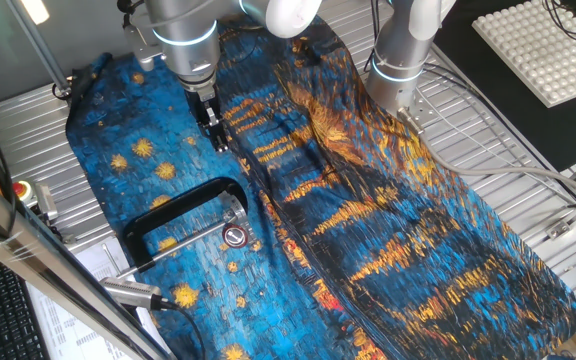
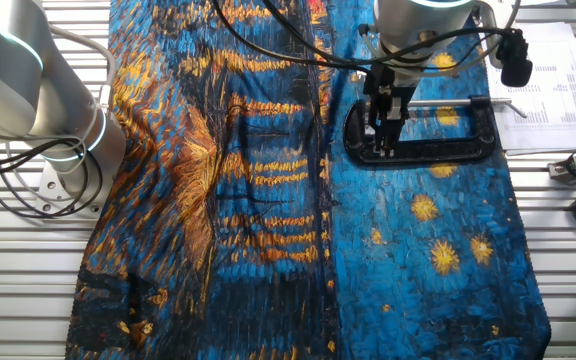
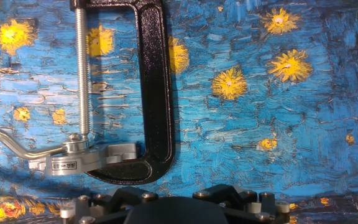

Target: Push down the lever

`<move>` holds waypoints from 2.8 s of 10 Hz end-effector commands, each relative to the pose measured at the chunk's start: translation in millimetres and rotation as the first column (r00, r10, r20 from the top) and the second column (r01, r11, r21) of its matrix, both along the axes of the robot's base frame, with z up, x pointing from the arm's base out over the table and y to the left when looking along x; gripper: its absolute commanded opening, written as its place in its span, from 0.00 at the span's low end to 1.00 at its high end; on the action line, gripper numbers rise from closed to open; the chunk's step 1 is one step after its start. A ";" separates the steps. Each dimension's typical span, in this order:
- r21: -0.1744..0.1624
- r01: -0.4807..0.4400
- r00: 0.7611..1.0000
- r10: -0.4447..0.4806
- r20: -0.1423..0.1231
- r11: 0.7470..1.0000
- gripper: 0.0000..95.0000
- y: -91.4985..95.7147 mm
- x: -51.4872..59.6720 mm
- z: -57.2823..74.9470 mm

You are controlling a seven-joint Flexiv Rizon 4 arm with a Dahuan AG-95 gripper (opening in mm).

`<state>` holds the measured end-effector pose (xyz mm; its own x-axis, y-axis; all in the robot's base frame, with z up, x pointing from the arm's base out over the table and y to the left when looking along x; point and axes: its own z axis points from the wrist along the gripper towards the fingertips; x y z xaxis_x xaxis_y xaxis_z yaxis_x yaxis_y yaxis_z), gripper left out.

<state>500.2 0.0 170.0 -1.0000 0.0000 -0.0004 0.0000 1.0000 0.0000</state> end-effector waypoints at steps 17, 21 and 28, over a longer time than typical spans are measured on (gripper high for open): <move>0.002 -0.167 0.985 0.167 0.038 0.986 0.00 4.6 5.5 20.6; -0.002 -0.224 0.974 0.224 0.041 0.974 0.00 7.4 8.8 23.0; -0.016 -0.531 0.846 0.531 0.040 0.847 0.00 27.2 19.8 38.3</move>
<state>519.1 22.3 203.9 -0.8953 -0.4437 -0.0388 -0.4437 0.8961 -0.0104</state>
